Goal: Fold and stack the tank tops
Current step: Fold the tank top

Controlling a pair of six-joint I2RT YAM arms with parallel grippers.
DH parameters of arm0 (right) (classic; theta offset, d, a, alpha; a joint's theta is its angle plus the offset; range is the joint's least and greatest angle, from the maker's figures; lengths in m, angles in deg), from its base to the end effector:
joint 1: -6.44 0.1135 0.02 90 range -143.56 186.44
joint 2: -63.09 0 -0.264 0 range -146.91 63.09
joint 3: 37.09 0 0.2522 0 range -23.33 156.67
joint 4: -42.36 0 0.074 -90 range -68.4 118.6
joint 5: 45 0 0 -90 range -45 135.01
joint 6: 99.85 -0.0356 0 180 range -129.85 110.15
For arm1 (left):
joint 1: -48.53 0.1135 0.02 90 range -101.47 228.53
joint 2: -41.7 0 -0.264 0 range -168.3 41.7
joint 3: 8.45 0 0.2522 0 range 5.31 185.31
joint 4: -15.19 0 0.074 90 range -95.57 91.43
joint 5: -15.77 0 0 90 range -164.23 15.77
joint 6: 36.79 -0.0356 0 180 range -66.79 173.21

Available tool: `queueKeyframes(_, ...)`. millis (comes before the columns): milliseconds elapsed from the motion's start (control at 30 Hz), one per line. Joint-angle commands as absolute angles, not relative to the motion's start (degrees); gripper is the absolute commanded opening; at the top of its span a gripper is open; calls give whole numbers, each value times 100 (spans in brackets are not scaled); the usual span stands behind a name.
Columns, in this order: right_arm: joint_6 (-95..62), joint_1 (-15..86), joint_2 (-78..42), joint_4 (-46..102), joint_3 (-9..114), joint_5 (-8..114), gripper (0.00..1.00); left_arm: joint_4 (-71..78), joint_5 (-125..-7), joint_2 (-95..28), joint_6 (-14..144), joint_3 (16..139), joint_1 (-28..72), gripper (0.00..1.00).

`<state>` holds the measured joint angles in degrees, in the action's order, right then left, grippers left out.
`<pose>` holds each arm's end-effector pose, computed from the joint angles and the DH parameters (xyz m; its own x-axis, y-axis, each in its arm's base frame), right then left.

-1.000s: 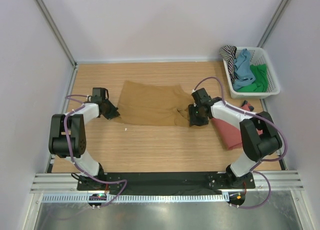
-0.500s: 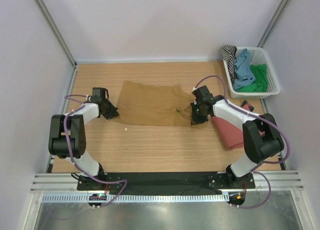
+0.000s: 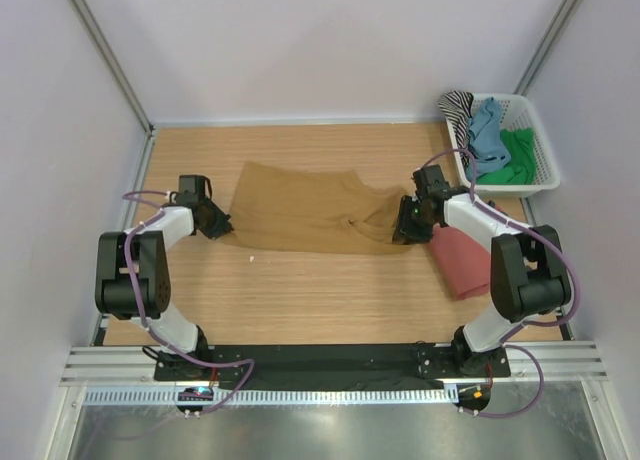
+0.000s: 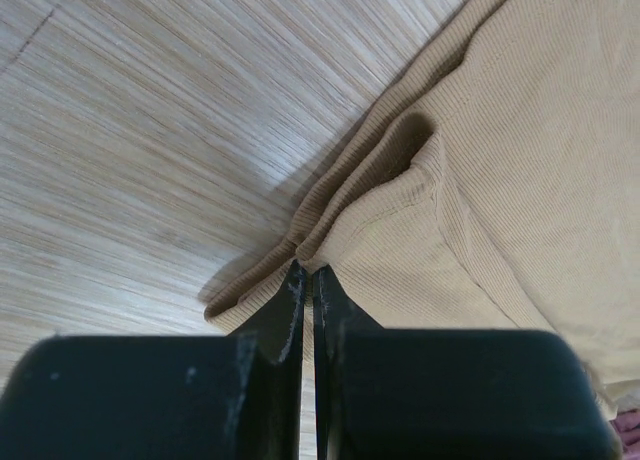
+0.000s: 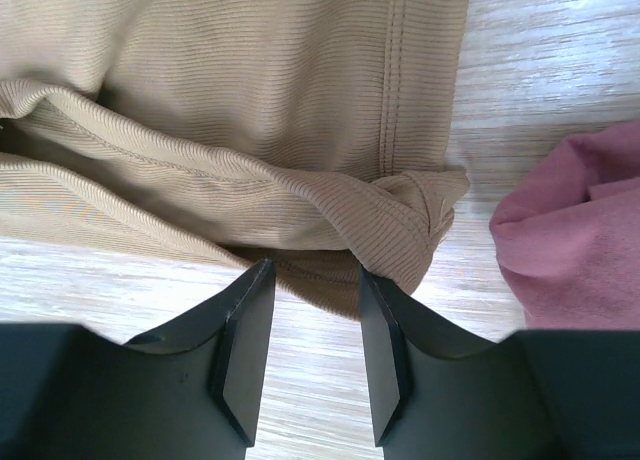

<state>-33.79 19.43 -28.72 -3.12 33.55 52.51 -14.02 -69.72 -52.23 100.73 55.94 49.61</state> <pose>0.2979 0.0735 0.1859 -0.9286 0.1987 -0.3136 0.1132 0.9560 0.2705 0.3143 0.0031 0.1589 -0.5935 -0.7465 -0.3008 -0.6155 0.6618 -0.4280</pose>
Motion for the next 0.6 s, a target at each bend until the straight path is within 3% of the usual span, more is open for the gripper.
queueKeyframes(0,-3402,1962,-2841,-225,3406,5142,45,-1343,-7081,-4935,10014,5523,5002,0)
queueKeyframes(233,-3402,1962,-2736,-304,3573,5027,52,-1325,-7142,-4821,10049,5479,5003,19)
queueKeyframes(367,-3463,1989,-2613,-286,3914,5151,58,-1316,-7203,-4689,10093,5488,4994,46)
queueKeyframes(567,-3349,2050,-2988,-207,4705,5125,50,-1308,-7614,-4513,10207,5777,5003,63)
